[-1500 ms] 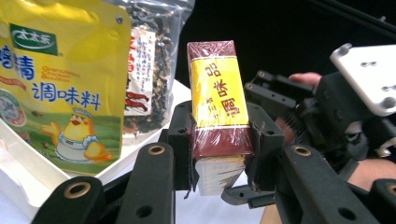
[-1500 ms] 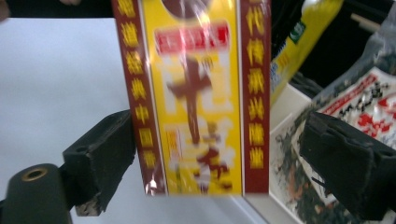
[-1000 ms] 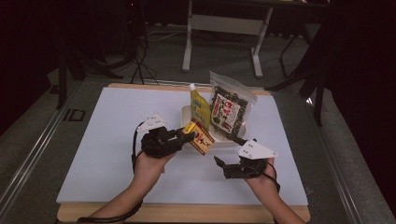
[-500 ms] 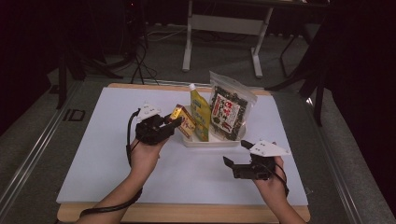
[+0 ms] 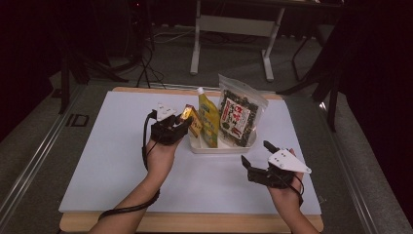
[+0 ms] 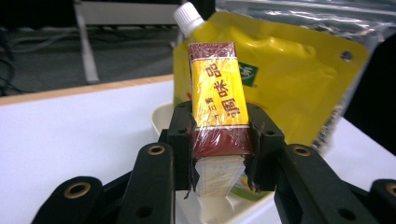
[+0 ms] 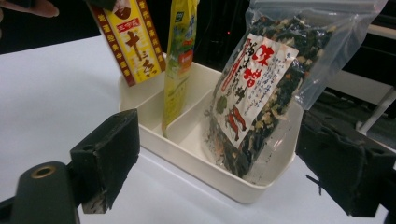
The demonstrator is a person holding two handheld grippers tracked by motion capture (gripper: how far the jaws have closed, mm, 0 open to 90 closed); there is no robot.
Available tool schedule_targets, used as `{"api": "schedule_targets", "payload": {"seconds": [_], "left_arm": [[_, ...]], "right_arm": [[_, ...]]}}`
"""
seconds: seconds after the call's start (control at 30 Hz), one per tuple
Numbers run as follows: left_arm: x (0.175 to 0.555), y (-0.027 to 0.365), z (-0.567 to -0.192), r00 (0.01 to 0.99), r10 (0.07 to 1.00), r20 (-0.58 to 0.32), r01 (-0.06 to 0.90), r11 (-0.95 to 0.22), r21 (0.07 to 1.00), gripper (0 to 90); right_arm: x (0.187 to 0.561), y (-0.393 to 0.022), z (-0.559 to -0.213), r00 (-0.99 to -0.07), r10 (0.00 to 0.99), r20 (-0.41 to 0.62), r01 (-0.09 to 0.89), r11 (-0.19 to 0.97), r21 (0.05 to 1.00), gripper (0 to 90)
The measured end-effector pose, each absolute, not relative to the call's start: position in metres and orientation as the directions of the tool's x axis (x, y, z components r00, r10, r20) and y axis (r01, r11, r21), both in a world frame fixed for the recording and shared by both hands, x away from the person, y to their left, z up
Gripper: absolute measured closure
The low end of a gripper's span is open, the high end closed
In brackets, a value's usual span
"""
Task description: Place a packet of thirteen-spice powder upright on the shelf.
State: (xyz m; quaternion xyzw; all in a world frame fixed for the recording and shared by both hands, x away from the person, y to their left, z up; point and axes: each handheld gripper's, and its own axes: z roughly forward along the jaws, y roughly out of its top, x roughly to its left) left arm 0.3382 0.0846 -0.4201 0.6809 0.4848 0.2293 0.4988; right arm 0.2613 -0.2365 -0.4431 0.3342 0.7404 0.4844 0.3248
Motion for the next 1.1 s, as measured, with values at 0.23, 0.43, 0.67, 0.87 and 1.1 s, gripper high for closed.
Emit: {"api": "schedule_targets", "payload": {"seconds": [0.23, 0.43, 0.67, 0.87, 1.1], "left_arm": [[0.342, 0.072, -0.426, 0.343, 0.926, -0.156, 0.445, -0.014, 0.895, 67.5], [0.343, 0.046, -0.431, 0.198, 0.975, -0.102, 0.447, 0.003, 0.895, 67.2], [0.352, 0.035, -0.442, 0.144, 0.985, -0.094, 0.467, 0.016, 0.884, 66.9], [0.356, 0.032, -0.447, 0.127, 0.988, -0.091, 0.468, 0.021, 0.883, 66.6], [0.366, 0.024, -0.457, 0.125, 0.989, -0.076, 0.515, 0.001, 0.857, 66.4]], "right_arm": [[0.261, -0.236, -0.445, -0.561, 0.806, -0.188, 0.175, 0.337, 0.925, 12.8], [0.259, -0.233, -0.446, -0.585, 0.792, -0.172, 0.194, 0.343, 0.919, 14.9], [0.258, -0.232, -0.447, -0.585, 0.789, -0.186, 0.186, 0.353, 0.917, 14.9], [0.257, -0.232, -0.446, -0.583, 0.789, -0.195, 0.178, 0.358, 0.916, 14.9], [0.258, -0.232, -0.447, -0.586, 0.787, -0.196, 0.182, 0.363, 0.914, 14.9]]}}
